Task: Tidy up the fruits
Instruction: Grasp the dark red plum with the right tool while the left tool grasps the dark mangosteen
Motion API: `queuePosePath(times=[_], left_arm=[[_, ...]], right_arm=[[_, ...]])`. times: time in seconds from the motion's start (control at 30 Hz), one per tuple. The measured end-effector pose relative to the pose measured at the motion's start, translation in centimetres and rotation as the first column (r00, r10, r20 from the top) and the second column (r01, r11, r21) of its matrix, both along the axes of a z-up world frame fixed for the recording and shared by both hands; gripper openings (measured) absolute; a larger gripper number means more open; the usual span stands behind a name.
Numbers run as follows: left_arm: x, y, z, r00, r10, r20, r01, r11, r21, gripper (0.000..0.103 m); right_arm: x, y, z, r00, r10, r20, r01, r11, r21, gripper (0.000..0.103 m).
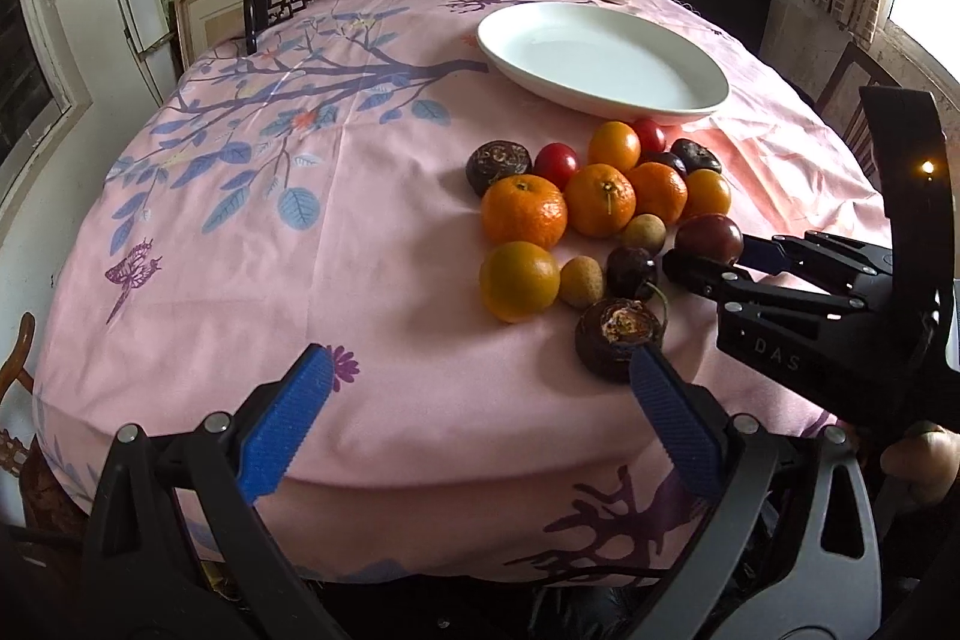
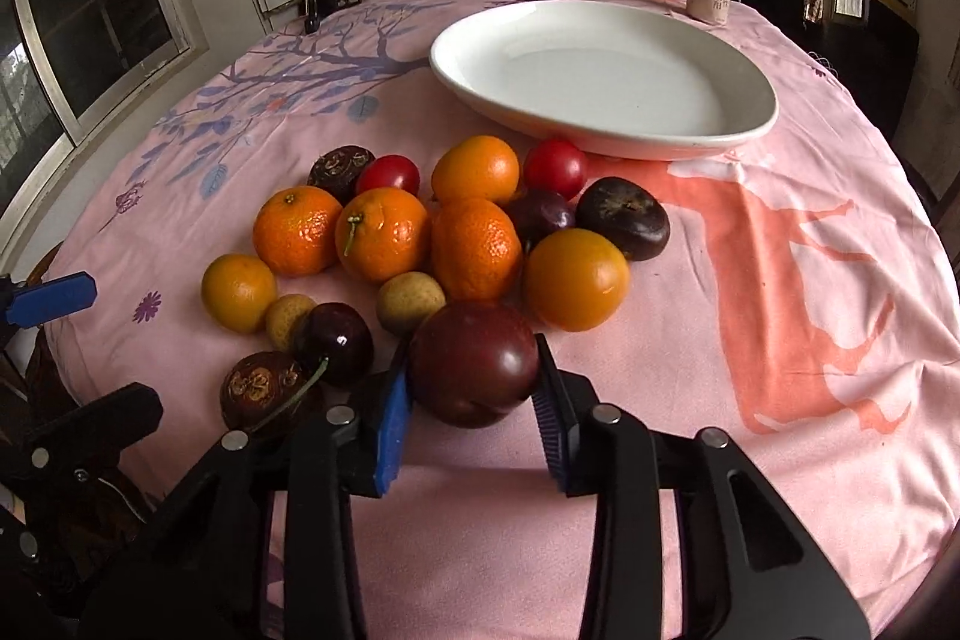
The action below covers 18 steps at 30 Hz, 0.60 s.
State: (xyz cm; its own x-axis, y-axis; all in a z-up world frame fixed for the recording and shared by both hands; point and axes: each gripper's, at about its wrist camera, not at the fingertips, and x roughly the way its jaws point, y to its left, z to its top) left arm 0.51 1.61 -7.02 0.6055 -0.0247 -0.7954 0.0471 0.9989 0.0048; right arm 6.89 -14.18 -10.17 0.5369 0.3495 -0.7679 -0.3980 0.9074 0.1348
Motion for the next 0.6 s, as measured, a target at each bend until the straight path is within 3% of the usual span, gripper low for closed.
queuePosePath(times=[0.2, 0.4, 0.53, 0.6], left_arm=[[1.0, -3.0, -1.1, 0.998, -0.039, -0.048, 0.041, 0.999, 0.026, 0.098], [2.2, -4.4, -2.0, 0.994, -0.058, -0.095, 0.060, 0.998, 0.011, 0.094], [3.2, -5.3, -2.9, 0.990, -0.055, -0.127, 0.056, 0.998, 0.008, 0.069], [3.5, -5.4, -3.3, 0.989, -0.054, -0.134, 0.054, 0.999, -0.002, 0.063]], right_arm=[[-3.2, -4.8, 1.9, 0.993, -0.097, 0.074, 0.099, 0.995, -0.023, 0.038], [-4.2, -7.9, 2.4, 0.986, -0.149, 0.077, 0.147, 0.989, 0.022, 0.038], [-4.1, -8.1, 1.9, 0.990, -0.133, 0.057, 0.130, 0.990, 0.047, 0.038], [-4.4, -8.3, 1.9, 0.990, -0.128, 0.054, 0.125, 0.991, 0.050, 0.038]])
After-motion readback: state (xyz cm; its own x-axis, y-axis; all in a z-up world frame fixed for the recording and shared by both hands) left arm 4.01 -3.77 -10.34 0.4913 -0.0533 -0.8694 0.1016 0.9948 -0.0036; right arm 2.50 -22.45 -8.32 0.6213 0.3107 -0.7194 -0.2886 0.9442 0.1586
